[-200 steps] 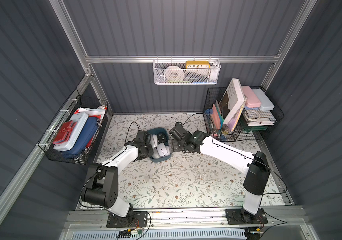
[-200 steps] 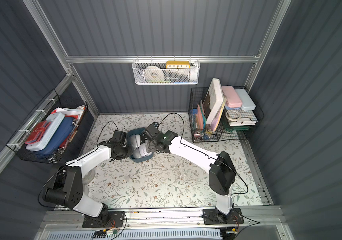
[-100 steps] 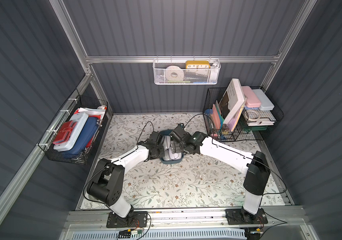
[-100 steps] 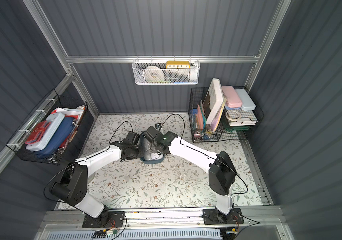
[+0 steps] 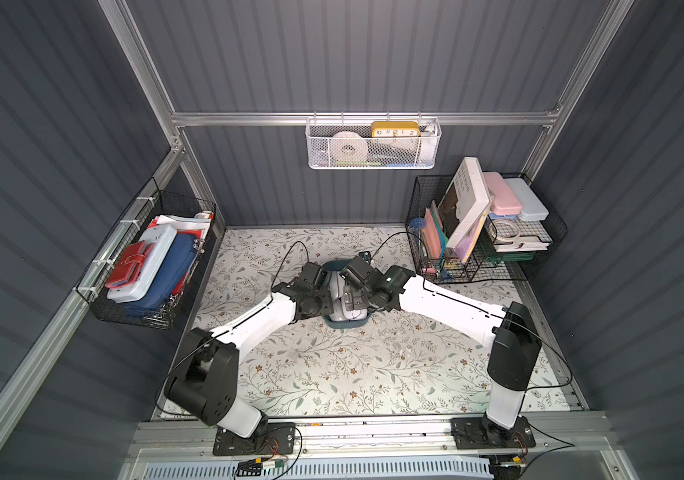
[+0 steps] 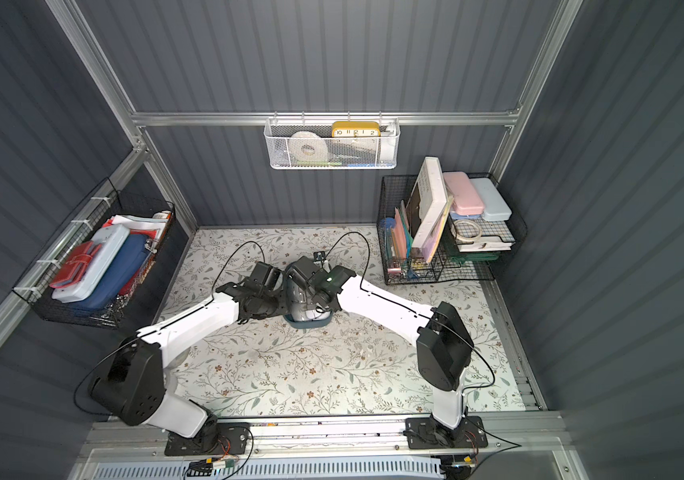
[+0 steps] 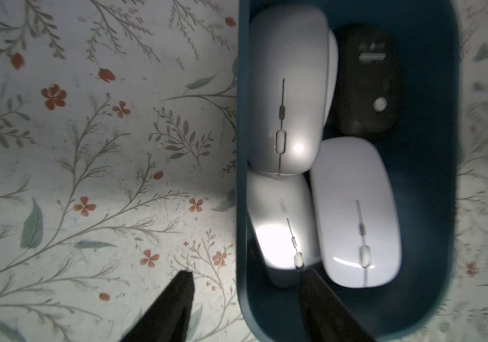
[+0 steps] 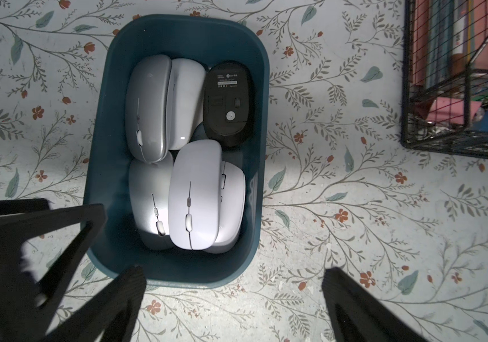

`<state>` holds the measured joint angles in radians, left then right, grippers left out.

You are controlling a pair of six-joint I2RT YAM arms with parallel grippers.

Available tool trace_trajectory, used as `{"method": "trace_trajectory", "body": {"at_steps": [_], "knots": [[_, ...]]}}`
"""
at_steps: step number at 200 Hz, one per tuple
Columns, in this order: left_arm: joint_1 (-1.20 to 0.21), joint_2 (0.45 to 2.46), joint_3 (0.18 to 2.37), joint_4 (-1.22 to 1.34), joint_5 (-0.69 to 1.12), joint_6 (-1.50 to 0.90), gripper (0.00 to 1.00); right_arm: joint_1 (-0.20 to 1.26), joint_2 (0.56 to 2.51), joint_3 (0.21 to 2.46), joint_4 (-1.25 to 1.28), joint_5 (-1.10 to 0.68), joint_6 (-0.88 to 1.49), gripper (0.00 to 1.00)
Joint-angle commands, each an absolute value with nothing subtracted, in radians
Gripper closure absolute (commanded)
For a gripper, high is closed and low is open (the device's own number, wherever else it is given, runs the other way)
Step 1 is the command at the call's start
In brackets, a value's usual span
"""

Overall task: Take out the mouse from the storage box
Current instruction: Pick up the mouse from the storage box.

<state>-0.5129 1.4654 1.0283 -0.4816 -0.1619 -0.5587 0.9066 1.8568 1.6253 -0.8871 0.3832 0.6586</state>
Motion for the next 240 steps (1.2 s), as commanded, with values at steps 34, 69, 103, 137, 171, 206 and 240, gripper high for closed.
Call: {"method": "trace_trajectory", "body": {"at_steps": [34,69,103,137,171,206,240], "knots": [[-0.512,1.15,0.989,-0.59,-0.403,-0.556,0.11,0.917,1.953,1.791,-0.99,0.352,0.671,0.02],[-0.512,0.973,0.912,-0.593,-0.509,-0.637,0.01,0.925,2.034,1.883,-1.036,0.341,0.677,0.04],[-0.512,0.908,0.888,-0.57,-0.504,-0.611,0.01,0.925,2.086,1.928,-1.055,0.337,0.687,0.05],[-0.512,0.883,0.872,-0.57,-0.525,-0.627,0.01,0.923,2.136,1.952,-1.066,0.37,0.701,0.05],[-0.512,0.865,0.853,-0.545,-0.524,-0.626,0.01,0.916,2.211,2.024,-1.106,0.388,0.697,0.09],[-0.512,0.864,0.847,-0.546,-0.531,-0.626,0.01,0.913,2.309,2.145,-1.169,0.408,0.675,0.14],[-0.512,0.852,0.839,-0.546,-0.538,-0.625,0.01,0.907,2.363,2.184,-1.19,0.424,0.674,0.14]]}}
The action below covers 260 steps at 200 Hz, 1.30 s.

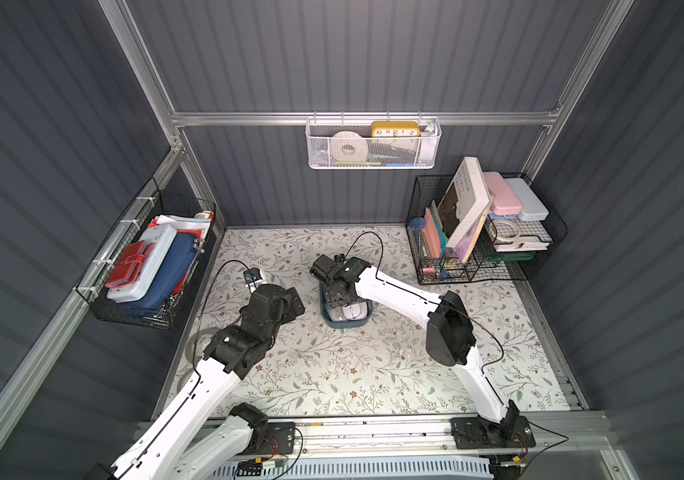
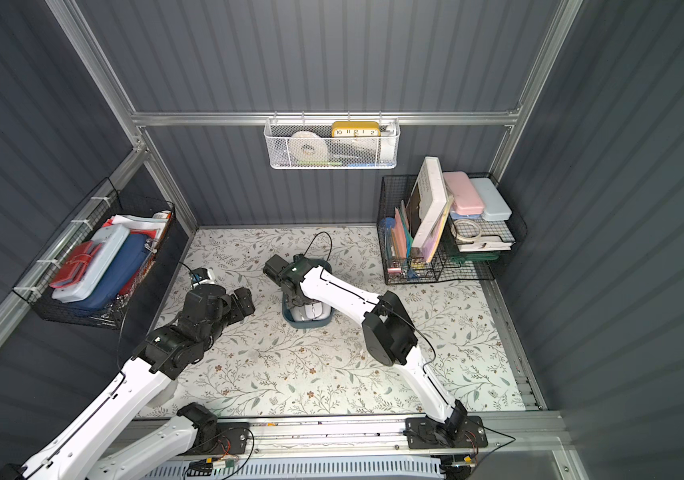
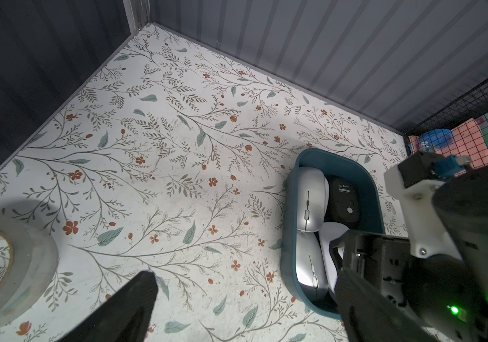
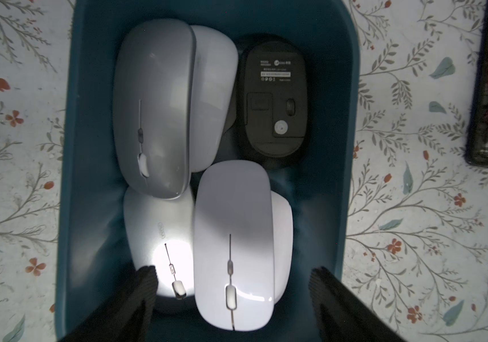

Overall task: Take out the mouse from the storage box
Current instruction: Pick up the mouse from the storage box.

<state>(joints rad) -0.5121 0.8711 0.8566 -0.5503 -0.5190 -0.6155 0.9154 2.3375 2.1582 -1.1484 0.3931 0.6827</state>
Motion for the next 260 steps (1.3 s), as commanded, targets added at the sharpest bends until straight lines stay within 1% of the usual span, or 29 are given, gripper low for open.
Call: {"method": "trace_trajectory", "body": {"at_steps": [1,83,103,133,159,180,224,260], "knots": [[-0.512,0.851,0.839,-0.546,-0.538,-0.626,0.01,0.906,2.363,2.184,-1.189,0.424,0.673,0.14],[-0.512,0.858,0.822,-0.534,-0.542,-0.624,0.01,0.902,2.471,2.256,-1.226,0.442,0.64,0.12],[-0.512,0.856,0.818,-0.531,-0.542,-0.624,0.01,0.902,2.489,2.268,-1.236,0.447,0.637,0.14],[-0.512,0.857,0.816,-0.531,-0.544,-0.623,0.01,0.902,2.499,2.273,-1.244,0.45,0.636,0.21],[-0.512,0.857,0.816,-0.529,-0.546,-0.624,0.01,0.903,2.499,2.271,-1.253,0.443,0.642,0.22],[-0.512,0.857,0.813,-0.528,-0.549,-0.624,0.01,0.904,2.5,2.27,-1.263,0.435,0.649,0.26],[-0.512,0.857,0.81,-0.526,-0.549,-0.625,0.01,0.919,2.495,2.272,-1.282,0.424,0.656,0.22],[-0.512,0.856,0.809,-0.528,-0.552,-0.626,0.01,0.923,2.498,2.255,-1.282,0.429,0.665,0.26]]}}
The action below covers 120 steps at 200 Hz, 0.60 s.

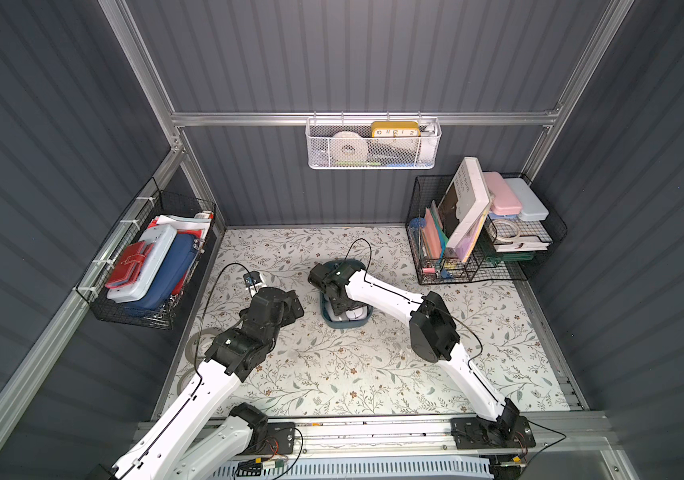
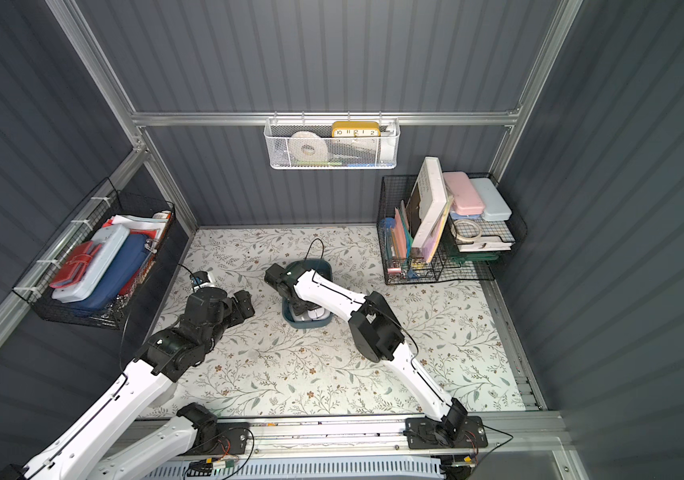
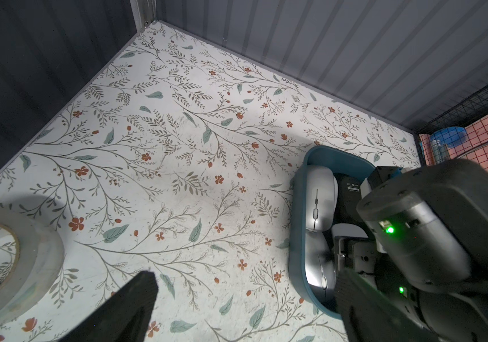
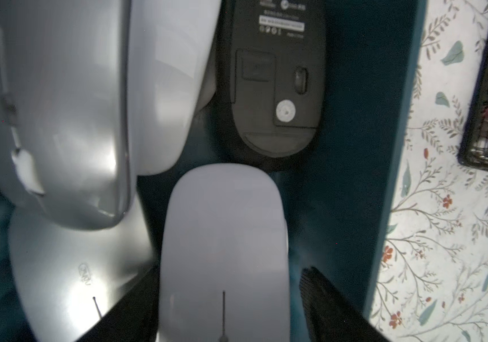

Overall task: Take out the mouse from the storage box
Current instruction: Pick up the mouse from the storage box.

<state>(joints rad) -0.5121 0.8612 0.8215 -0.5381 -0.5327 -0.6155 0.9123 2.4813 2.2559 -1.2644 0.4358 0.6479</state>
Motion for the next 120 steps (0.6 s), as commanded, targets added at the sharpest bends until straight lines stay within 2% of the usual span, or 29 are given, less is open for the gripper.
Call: {"method": "trace_trajectory", "body": {"at_steps": [1,70,120], "knots": [[-0.512,0.856,0.81,-0.528,-0.553,-0.625,0.01,0.922,2.499,2.254,-1.282,0.429,0.666,0.26],[-0.512,0.854,0.807,-0.528,-0.559,-0.624,0.01,0.923,2.48,2.252,-1.278,0.417,0.669,0.36],[-0.512,0.857,0.806,-0.526,-0.558,-0.627,0.01,0.922,2.419,2.26,-1.278,0.44,0.657,0.37]]}}
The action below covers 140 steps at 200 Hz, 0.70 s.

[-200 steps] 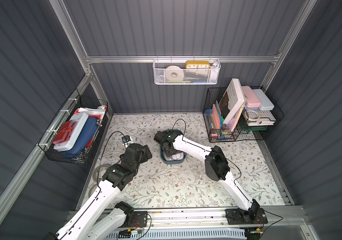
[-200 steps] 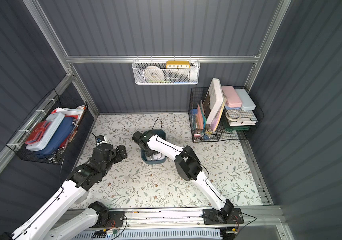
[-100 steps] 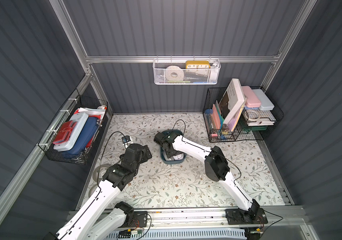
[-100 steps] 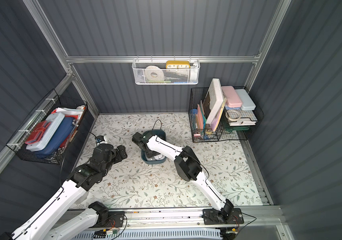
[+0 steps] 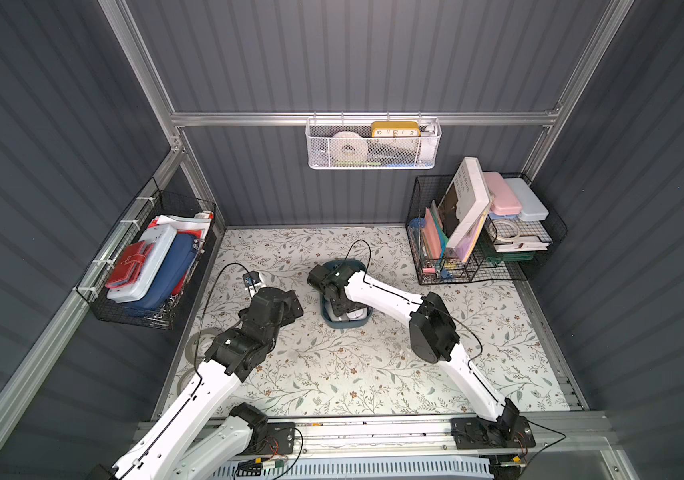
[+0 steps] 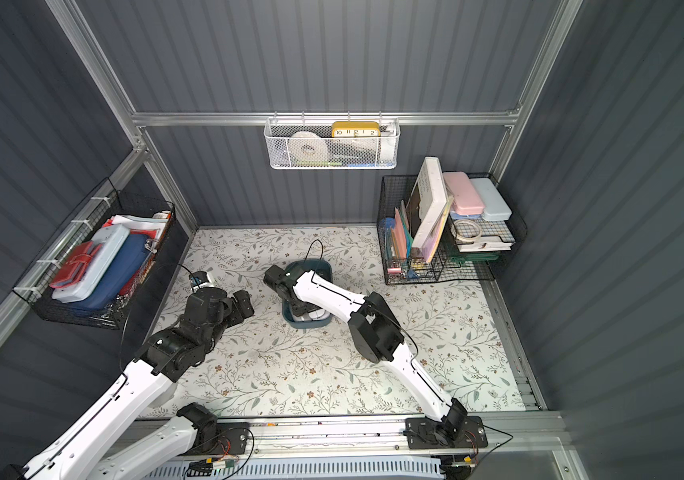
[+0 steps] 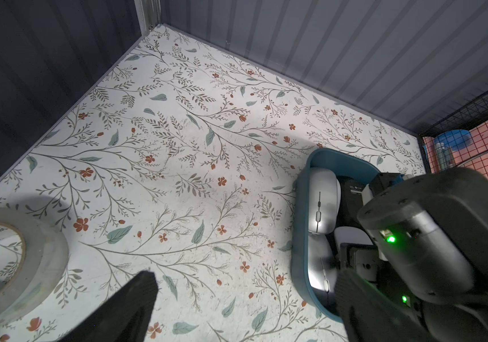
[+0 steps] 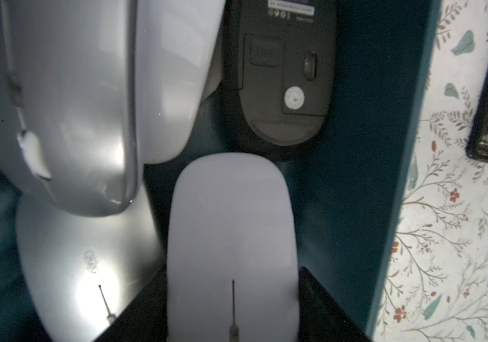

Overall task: Take out the mouse from the storage box
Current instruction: Pick up the mouse from the storage box.

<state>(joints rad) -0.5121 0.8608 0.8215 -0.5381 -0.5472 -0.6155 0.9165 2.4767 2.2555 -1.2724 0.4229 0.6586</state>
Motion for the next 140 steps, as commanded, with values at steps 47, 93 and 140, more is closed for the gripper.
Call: {"method": "trace_trajectory", "body": {"at_steps": [47,93,140], "knots": [[-0.512,0.856,0.806,-0.527,-0.557,-0.625,0.01,0.922,2.355,2.272,-1.263,0.468,0.641,0.37],[-0.512,0.857,0.808,-0.525,-0.555,-0.623,0.01,0.873,2.267,2.249,-1.304,0.494,0.632,0.37],[-0.512,0.862,0.808,-0.518,-0.548,-0.62,0.01,0.78,2.119,2.065,-1.199,0.457,0.594,0.36]]}}
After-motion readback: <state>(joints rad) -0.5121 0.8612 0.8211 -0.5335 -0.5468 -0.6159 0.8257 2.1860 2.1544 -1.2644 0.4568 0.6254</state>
